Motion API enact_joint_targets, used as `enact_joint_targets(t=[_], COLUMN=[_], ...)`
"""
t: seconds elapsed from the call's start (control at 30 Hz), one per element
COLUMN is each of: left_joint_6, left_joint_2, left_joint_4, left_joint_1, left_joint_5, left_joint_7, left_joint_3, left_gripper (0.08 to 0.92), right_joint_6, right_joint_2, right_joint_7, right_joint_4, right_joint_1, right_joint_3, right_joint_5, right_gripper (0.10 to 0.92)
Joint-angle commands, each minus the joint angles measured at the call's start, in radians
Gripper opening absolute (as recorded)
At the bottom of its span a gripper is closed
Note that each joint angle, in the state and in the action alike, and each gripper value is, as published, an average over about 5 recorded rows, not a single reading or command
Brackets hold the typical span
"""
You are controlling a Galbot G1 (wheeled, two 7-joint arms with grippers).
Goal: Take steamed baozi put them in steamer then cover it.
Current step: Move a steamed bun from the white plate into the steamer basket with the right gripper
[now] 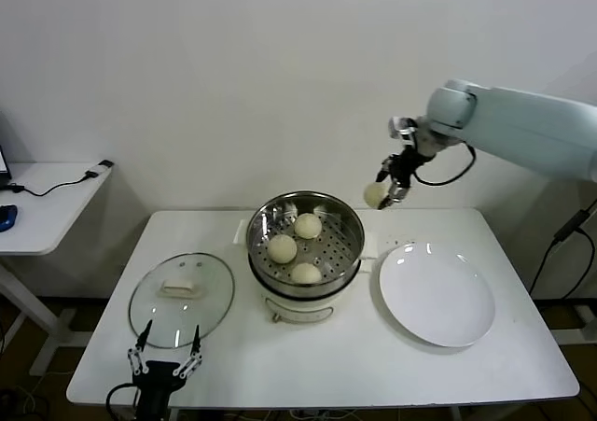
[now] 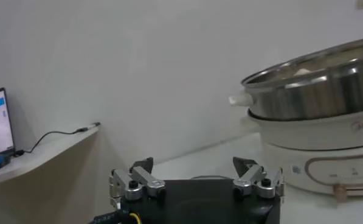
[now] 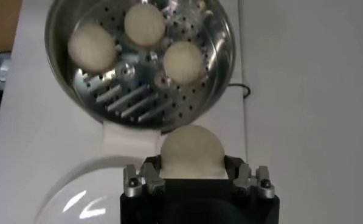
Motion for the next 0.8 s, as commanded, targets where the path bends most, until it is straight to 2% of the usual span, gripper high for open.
enact_joint_targets(t=[0.03, 0.37, 0.8], left_joint_6=[-0.006, -0.012, -0.013], left_joint_2=[-0.004, 0.001, 0.003], left_joint_4=[-0.004, -0.004, 0.017], left_joint_1=[-0.001, 0.003, -0.005], left_joint_5=[-0.012, -0.026, -0.035], left_joint_7=[0.003, 0.003, 0.003], left_joint_3=[-0.003, -0.016, -0.026], left_gripper=[0.823, 0.823, 0.823], right_joint_6=[-0.04, -0.064, -0.066], right_joint_2=[0.243, 0.286, 0.259], right_joint_7=[0.057, 0.113, 0.125], right_joint_4=[0.028, 0.03, 0.021], right_joint_1=[0.085, -0.056, -0.137], right_joint_3=[-0.161, -0.153, -0.155], right_joint_5=[0.206, 0.144, 0.084], right_gripper=[0.679, 0.679, 0.679])
